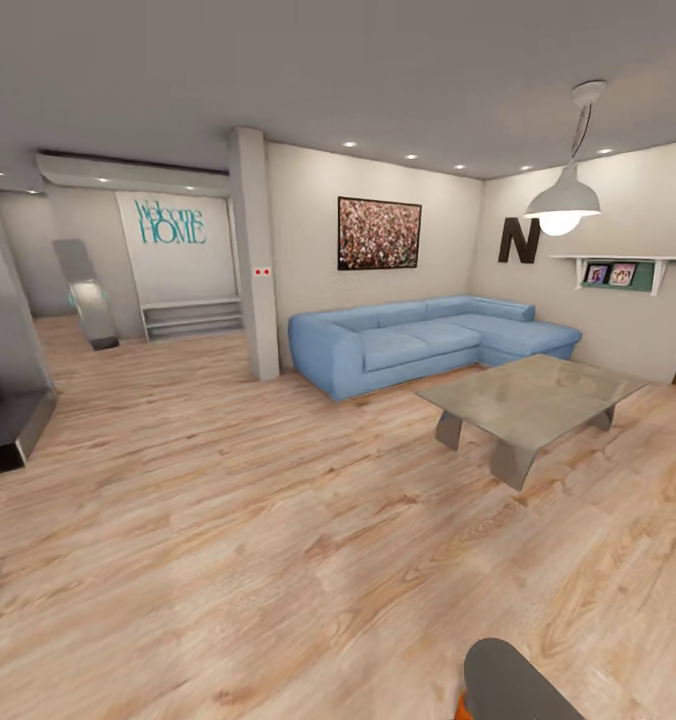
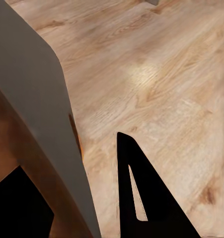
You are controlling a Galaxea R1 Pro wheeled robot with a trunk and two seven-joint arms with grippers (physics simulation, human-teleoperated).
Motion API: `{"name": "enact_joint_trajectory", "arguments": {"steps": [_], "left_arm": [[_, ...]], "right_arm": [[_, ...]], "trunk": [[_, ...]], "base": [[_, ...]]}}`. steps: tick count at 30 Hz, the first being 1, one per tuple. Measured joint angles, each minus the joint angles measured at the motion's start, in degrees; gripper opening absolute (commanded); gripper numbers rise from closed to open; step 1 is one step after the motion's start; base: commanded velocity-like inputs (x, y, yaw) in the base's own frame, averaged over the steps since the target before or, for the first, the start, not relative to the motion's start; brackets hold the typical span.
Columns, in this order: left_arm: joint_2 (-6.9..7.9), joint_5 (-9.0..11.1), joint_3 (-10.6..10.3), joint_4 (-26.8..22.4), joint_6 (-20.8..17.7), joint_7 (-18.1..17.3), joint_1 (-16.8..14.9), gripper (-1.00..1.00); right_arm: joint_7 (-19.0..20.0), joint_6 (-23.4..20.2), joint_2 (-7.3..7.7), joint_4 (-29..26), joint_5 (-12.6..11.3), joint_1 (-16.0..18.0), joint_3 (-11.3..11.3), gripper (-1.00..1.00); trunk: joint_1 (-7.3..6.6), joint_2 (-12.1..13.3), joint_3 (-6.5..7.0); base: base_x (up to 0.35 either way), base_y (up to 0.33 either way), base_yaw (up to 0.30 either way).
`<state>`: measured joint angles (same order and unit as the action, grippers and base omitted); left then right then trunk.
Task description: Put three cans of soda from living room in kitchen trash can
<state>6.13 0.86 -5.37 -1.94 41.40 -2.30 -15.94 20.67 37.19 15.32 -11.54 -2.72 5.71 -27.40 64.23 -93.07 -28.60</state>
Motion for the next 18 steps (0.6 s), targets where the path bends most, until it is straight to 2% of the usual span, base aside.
{"name": "enact_joint_trajectory", "arguments": {"steps": [6,18], "left_arm": [[0.0,0.0,0.0,0.0,0.0,0.0,0.0,1.0],[-0.03,0.0,0.0,0.0,0.0,0.0,0.0,1.0]], "right_arm": [[0.0,0.0,-0.03,0.0,0.0,0.0,-1.7,-1.0],[0.0,0.0,-0.03,0.0,0.1,0.0,-1.9,-1.0]], "trunk": [[0.0,0.0,0.26],[0.0,0.0,0.66]], "base": [[0.0,0.0,-0.217],[0.0,0.0,-0.217]]}}
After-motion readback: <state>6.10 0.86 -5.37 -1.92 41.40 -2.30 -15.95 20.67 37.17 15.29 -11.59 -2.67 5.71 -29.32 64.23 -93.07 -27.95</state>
